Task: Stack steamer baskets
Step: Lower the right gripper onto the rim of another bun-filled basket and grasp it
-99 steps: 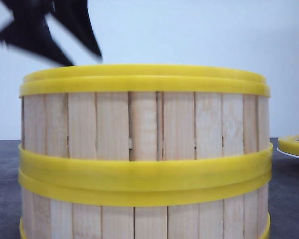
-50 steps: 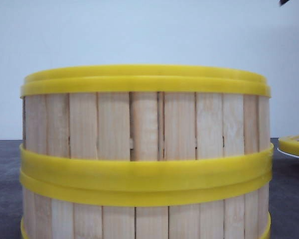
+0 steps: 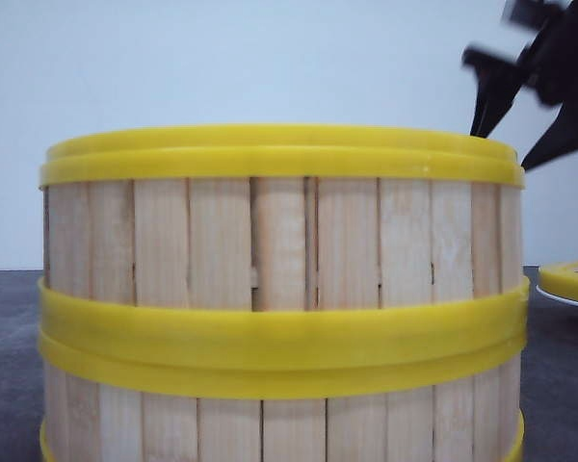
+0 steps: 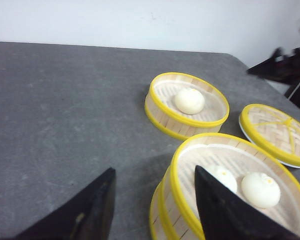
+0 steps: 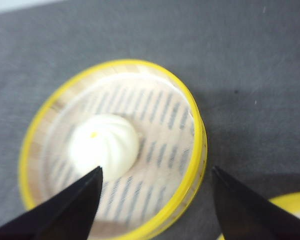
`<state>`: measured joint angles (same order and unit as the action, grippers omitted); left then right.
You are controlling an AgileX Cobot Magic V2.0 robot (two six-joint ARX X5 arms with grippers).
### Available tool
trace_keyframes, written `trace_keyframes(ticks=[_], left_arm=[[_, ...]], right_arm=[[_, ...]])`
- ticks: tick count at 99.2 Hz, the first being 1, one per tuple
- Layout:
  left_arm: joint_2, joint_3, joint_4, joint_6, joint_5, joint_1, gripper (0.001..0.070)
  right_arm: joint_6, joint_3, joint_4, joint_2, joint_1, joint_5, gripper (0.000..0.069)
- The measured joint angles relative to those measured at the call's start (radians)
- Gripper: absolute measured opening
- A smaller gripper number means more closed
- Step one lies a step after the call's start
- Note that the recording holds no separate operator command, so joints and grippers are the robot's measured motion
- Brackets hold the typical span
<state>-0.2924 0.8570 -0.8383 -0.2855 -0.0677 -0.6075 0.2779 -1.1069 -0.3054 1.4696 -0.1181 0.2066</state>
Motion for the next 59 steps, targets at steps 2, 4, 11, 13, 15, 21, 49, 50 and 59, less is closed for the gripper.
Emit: trace_keyframes(ticks=[2, 4, 11, 13, 15, 21, 49, 50, 59], left_arm=[[0.0, 0.0, 0.0, -0.003, 0.002, 0.0, 0.0296], [0.0, 0.0, -0.001, -0.005, 0.004, 0.0, 0.0296], [0.0, 0.0, -0.002, -0.012, 0.007, 0.0, 0.0296], [0.0, 0.0, -0.002, -0.014, 0.007, 0.0, 0.0296], [0.0, 0.0, -0.002, -0.015, 0.007, 0.0, 0.0296], [0.0, 0.0, -0.005, -0.016, 0.007, 0.0, 0.0296], [0.0, 0.0, -0.049, -0.018, 0.007, 0.0, 0.0296], [0.0, 0.0, -0.049, -0.018, 0.007, 0.0, 0.0296], [0.0, 0.0, -0.049, -0.018, 0.007, 0.0, 0.0296]], right_arm=[[0.0, -0.01, 0.0, 0.022, 0.0, -0.001, 0.0416], [0.0, -0.02, 0.0, 0.044, 0.0, -0.005, 0.0416], [0.001, -0.045, 0.005, 0.108, 0.0, -0.039, 0.0414], [0.003, -0.049, 0.006, 0.124, 0.0, -0.05, 0.0413], [0.007, -0.052, 0.01, 0.138, 0.0, -0.06, 0.0413], [0.014, -0.058, 0.024, 0.176, 0.0, -0.077, 0.041], [0.068, -0.058, 0.114, 0.295, 0.0, -0.079, 0.0293], [0.069, -0.058, 0.117, 0.299, 0.0, -0.08, 0.0284], [0.08, -0.058, 0.125, 0.318, 0.0, -0.085, 0.0259]])
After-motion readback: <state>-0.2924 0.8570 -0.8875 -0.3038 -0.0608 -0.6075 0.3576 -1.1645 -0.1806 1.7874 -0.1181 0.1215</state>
